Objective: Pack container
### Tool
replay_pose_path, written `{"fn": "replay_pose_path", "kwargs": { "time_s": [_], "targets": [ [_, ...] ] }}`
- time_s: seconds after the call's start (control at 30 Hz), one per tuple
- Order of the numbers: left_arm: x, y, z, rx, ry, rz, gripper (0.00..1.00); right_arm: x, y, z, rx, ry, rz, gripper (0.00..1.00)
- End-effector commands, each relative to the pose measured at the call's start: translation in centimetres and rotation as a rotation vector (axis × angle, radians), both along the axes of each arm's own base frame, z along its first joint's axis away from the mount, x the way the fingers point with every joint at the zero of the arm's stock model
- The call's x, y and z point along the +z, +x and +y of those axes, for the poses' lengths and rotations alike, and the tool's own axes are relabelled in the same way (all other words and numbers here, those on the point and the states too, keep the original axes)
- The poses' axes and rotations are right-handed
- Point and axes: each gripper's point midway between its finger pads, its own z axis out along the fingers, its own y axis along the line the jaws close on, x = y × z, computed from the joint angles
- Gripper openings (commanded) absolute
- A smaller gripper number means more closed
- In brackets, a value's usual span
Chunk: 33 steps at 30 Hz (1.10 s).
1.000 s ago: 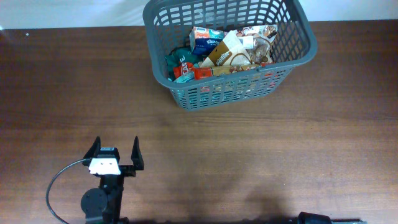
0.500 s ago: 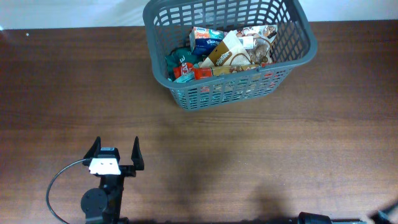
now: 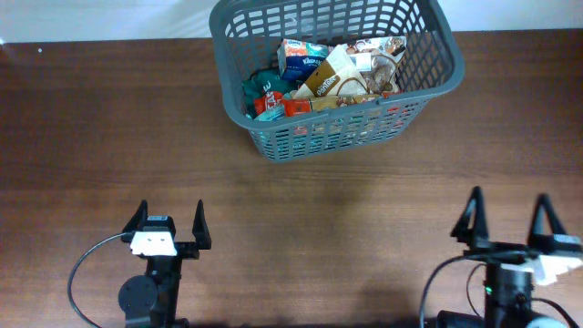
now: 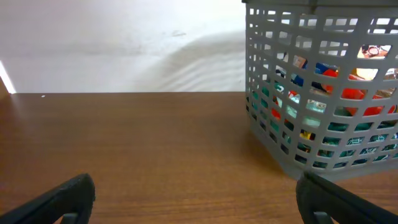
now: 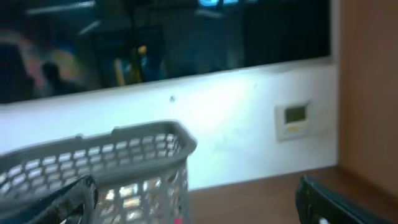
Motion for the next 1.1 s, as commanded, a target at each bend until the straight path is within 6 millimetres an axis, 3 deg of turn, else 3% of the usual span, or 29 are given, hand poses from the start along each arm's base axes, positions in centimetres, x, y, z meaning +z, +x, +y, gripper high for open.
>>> {"fn": "replay_pose_path", "kwargs": {
  "time_s": [0.0,0.37,0.67,0.9,1.07],
  "targets": [
    [-0.3,0.0,-0.4,-0.019,-0.007,0.004,0.99,-2.0,0.9,1.9,0.115,-0.016,0.025,0.99],
    [-0.3,0.0,-0.4,-0.019,-0.007,0.004,0.99,-9.1,3.5,2.9,0.189,0.008,0.155,0.99],
    [-0.3,0.0,-0.4,-0.019,-0.007,0.004,0.99,-14.1,4.4,4.5,0.266,0.022,0.260,0.99],
    [-0.3,0.0,-0.4,-0.019,-0.007,0.004,0.99,-16.7,4.6,4.9,0.281,0.033,0.325,0.99],
    [-0.3,0.0,-0.4,-0.019,-0.007,0.004,0.99,-16.9,4.6,4.8,0.275,0.003,0.328,0.99]
  ]
}}
